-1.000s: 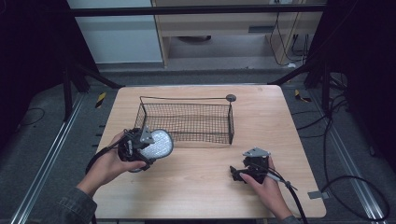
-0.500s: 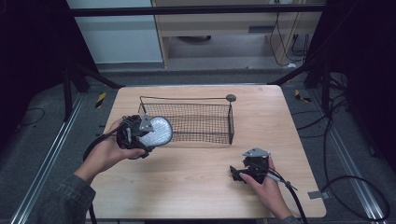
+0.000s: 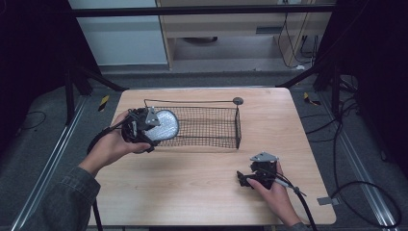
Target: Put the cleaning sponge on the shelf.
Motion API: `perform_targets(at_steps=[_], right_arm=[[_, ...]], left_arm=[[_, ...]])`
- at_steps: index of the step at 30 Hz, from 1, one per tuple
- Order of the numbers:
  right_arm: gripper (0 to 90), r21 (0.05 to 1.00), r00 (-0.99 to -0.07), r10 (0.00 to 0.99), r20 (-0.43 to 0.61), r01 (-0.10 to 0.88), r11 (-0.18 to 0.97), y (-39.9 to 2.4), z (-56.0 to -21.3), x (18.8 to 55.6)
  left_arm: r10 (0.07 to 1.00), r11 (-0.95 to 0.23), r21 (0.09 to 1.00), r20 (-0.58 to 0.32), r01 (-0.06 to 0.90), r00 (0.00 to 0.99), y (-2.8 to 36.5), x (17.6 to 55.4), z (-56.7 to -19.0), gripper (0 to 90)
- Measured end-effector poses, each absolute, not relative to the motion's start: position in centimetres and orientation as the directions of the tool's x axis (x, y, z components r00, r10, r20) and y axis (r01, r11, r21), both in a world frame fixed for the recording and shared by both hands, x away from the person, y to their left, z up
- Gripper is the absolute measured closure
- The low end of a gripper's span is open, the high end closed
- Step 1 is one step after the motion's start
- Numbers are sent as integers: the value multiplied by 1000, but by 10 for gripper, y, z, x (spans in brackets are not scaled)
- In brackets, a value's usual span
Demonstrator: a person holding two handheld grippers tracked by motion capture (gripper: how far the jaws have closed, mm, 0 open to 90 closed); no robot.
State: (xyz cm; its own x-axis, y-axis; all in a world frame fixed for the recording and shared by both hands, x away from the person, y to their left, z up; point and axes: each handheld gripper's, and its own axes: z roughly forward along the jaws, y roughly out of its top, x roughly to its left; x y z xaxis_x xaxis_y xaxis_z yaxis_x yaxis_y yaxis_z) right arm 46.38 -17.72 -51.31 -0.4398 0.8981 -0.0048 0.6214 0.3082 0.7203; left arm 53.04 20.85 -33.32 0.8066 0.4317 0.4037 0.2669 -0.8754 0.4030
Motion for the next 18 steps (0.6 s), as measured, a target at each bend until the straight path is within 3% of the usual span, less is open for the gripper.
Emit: perform_targets(at_steps=[18], right_arm=[[4,721,-440,898,-4,621,307,-177,-513,464]], left_arm=[[424,-884,391,442,255,790,202,557,-329,133]])
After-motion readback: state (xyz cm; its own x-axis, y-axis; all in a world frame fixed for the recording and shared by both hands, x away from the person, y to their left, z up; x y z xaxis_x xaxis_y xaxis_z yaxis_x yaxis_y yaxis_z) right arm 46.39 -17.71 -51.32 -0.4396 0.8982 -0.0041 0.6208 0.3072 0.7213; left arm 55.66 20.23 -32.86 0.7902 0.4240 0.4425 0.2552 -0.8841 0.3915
